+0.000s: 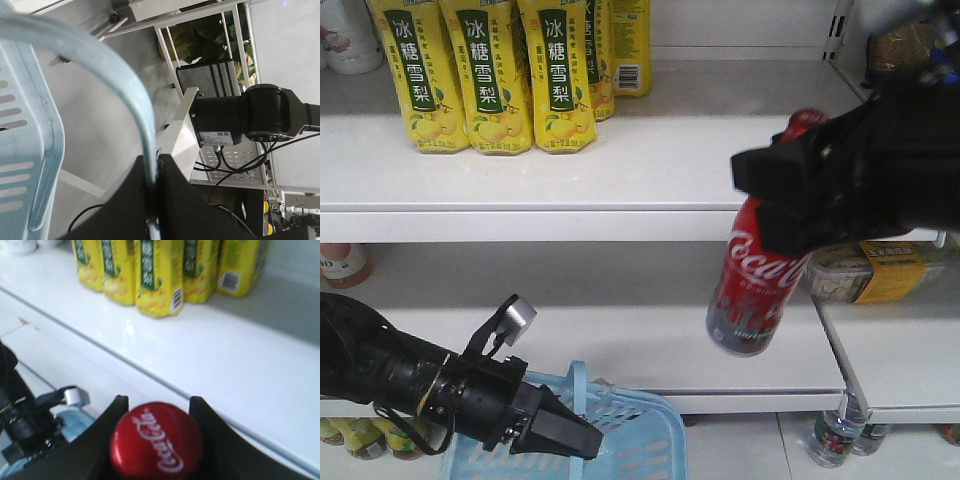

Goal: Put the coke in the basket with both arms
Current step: 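Carry the bottle down over the basket held by the left gripper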

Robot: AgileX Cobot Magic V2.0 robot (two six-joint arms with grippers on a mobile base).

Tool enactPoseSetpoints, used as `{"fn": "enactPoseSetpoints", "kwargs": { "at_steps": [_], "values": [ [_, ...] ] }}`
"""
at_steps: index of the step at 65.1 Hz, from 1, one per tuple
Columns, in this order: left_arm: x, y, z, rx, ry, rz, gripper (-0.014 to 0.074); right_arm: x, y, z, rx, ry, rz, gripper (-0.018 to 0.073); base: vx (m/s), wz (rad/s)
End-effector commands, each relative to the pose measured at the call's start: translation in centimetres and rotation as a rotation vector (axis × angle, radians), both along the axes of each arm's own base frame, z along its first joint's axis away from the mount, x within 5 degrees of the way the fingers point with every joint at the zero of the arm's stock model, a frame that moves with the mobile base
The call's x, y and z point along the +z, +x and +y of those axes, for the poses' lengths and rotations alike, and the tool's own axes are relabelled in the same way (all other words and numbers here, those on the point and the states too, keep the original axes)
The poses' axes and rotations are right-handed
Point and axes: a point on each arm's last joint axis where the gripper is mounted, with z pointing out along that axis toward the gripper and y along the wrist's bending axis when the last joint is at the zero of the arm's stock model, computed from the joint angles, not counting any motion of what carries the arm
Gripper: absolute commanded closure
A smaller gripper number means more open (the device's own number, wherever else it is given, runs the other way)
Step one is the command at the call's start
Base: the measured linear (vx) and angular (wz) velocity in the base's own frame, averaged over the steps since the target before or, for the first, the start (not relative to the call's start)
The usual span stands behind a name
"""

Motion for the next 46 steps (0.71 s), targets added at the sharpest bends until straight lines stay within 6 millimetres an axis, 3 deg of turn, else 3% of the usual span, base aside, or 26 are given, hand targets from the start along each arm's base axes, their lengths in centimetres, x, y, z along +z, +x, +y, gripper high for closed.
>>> {"fn": "enactPoseSetpoints", "kwargs": {
  "at_steps": [1, 17, 30, 46],
  "values": [
    [3.3, -0.7, -0.6, -0.069, -0.211, 0.004, 0.0602, 0.7, 0.0, 1.3, 0.046, 0.035, -0.018, 0.0564, 0.00, 0.00],
    [3.3, -0.7, -0.6, -0.069, -0.211, 0.004, 0.0602, -3.5, 1.5, 4.5, 0.070, -0.018, 0.176, 0.0564, 0.00, 0.00],
    [3.3, -0.7, -0.6, -0.069, -0.211, 0.004, 0.0602, -10.1, 2.1, 5.6, 0.030, 0.049, 0.311, 0.0564, 0.00, 0.00],
    [3.3, -0.7, -0.6, -0.069, -0.211, 0.004, 0.0602, -15.8, 2.8, 6.1, -0.055, 0.132, 0.384, 0.0564, 0.00, 0.00]
  ]
}}
